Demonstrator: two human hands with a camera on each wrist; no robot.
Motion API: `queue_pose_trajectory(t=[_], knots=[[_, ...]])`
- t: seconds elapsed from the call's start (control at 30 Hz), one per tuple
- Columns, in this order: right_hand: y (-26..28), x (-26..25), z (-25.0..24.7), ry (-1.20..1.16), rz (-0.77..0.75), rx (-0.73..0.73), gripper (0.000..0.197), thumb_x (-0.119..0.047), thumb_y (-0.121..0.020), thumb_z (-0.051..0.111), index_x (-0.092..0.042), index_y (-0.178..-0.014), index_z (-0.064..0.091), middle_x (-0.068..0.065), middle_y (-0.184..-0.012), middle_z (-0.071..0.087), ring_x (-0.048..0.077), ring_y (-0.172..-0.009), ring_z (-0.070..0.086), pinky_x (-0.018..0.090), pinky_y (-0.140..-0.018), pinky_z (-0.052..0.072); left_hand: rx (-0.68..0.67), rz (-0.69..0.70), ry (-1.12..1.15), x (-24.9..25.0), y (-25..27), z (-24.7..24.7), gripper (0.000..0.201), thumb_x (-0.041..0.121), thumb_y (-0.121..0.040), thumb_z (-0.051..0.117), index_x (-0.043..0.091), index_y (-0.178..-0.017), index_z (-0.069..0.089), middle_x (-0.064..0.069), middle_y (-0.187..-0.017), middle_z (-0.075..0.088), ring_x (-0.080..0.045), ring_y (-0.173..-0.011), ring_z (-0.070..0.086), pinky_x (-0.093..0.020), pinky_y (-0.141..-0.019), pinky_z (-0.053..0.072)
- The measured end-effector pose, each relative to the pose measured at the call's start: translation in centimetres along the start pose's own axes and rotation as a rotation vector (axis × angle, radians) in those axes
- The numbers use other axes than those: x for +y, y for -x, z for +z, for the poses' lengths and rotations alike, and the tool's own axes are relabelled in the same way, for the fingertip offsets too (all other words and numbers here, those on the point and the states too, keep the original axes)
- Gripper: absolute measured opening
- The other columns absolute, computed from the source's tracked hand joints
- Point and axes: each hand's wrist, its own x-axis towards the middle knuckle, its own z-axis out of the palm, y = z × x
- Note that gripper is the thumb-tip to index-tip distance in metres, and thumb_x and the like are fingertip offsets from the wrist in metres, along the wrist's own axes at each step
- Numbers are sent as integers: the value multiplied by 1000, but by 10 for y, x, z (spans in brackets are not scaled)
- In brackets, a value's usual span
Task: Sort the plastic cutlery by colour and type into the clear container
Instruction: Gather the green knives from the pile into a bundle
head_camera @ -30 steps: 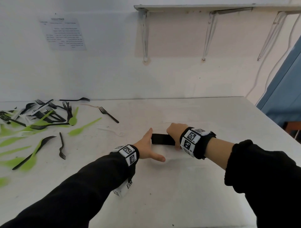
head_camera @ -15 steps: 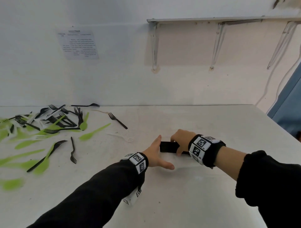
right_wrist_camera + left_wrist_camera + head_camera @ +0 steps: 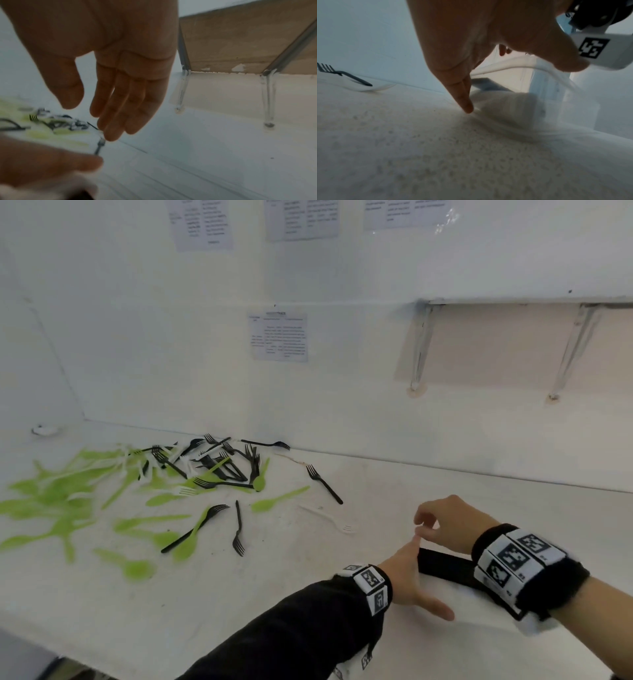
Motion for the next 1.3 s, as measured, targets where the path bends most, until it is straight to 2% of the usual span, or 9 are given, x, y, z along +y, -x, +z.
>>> queue_pose_trajectory(t=[0.17,0.4,0.5,0.6,0.73,0.83,0.97,1.13,1.3], knots=[[-30,-59,6,-177,-133,49,15,-25,-90,55,-20,-99,66,-7,-94,62,9,-90,59,18,-82,47,161,-62,98,-32,15,-29,87,44,-81,68,21,-148,18,4,-151,30,-16,-129,45,-38,-104,41],[-111,-156,50,-304,-225,74,15,-13,-89,53,-16,-95,67,1,-94,65,5,-76,56,15,-76,42,553,-32,80,-138,76,-119,38,16,-92,54,17,-129,48,8,-109,50,-8,-81,51,-13,-71,42],[-163,-192,71,-162,-178,15,33,-9,-94,44,-13,-121,61,3,-127,60,16,-117,54,20,-100,36,664,-59,13,-185,115,-167,37,5,-88,50,16,-124,54,8,-104,53,2,-71,46,-1,-64,37],[-205,-220,89,-15,-113,-102,50,-3,-95,36,-22,-141,40,0,-149,36,18,-138,32,26,-112,27,734,-152,-88,-231,161,-215,39,-3,-83,45,14,-117,57,6,-105,52,-7,-77,48,-9,-70,38],[-238,-239,106,212,11,-143,49,-7,-96,35,-25,-142,37,3,-150,32,21,-138,32,34,-113,28,540,-384,-363,-287,226,-262,43,5,-83,46,24,-120,54,4,-121,47,-14,-116,46,-25,-99,36],[-248,-245,117,300,58,-153,37,-14,-97,34,-19,-131,47,7,-141,43,23,-129,41,34,-109,31,313,-486,-618,-312,255,-277,47,15,-82,50,31,-126,48,6,-133,41,-15,-127,37,-32,-102,30],[-247,-249,120,332,65,-52,25,-14,-95,36,-25,-111,52,2,-126,53,21,-118,50,36,-102,30,263,-425,-639,-328,261,-275,47,28,-78,60,32,-124,50,6,-128,41,-14,-124,37,-31,-102,26],[-240,-271,116,-31,-120,98,31,-24,-98,41,-22,-129,45,7,-120,51,26,-105,55,35,-90,40,238,-346,-607,-322,246,-276,27,26,-83,58,26,-109,60,5,-110,45,-14,-117,41,-30,-102,25],[-219,-321,117,-203,-464,-160,57,-33,-68,62,-9,-119,58,5,-108,55,7,-86,47,15,-80,37,330,-315,-404,-324,234,-283,5,17,-93,40,20,-92,36,3,-77,46,-20,-80,44,-27,-70,32]])
